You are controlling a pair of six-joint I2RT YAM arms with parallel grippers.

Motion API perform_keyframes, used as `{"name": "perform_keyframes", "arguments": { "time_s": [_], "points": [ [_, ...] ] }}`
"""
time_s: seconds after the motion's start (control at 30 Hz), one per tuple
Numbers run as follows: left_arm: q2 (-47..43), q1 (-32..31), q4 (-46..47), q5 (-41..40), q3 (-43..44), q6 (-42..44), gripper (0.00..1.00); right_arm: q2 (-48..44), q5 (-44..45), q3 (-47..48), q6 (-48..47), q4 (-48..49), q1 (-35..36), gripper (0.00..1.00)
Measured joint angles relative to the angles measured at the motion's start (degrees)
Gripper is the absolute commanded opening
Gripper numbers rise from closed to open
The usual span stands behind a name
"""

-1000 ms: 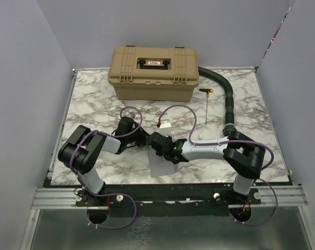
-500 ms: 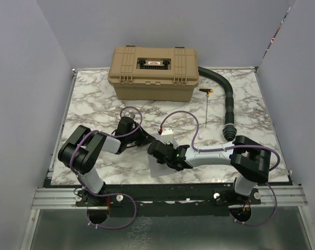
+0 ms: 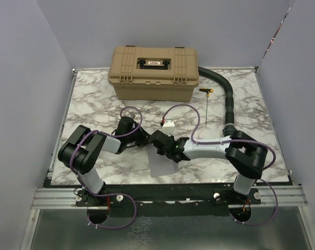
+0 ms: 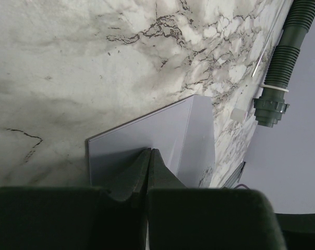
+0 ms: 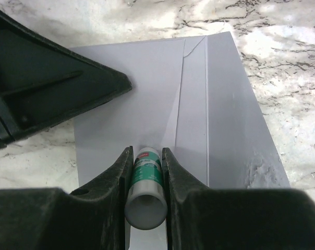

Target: Place the letter into the envelope and seal it

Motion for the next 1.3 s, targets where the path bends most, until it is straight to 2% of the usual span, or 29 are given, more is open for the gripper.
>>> {"name": "perform_keyframes", "arguments": {
  "time_s": [0.4,0.6,0.73,0.83,1.0,1.07,1.3],
  "points": [
    [-0.02,0.04,-0.46,0.15,0.22,-0.02,0.00,-9.66,-11.34,-11.04,-5.57,5.25,0.44,0.00],
    [-1.46,0.20,-5.81,0.09,2.01,1.44,0.00,-15.41,-13.73,-10.99,-7.93,-4.04,-0.17,0.00],
    [-3.32,0.33,-11.52,-0.35,3.80,4.37,0.00,-22.75,-14.08,-8.83,-7.82,-8.50,-5.09,0.00],
    [-5.53,0.33,-17.07,-0.66,5.22,7.58,0.12,-27.54,-14.10,-7.48,-6.82,-8.70,-9.55,0.00],
    [-8.41,0.33,-23.06,-0.20,8.28,11.56,0.42,-30.08,-15.61,-7.91,-1.38,-8.28,-15.89,0.00],
    [-10.03,0.33,-24.28,0.17,9.03,12.55,0.51,-30.08,-17.77,-9.94,1.27,-7.41,-18.84,0.00],
    [-18.21,0.31,-28.70,0.39,8.85,16.55,0.69,-30.01,-28.52,-21.16,8.52,-0.13,-32.30,0.01]
  ]
}}
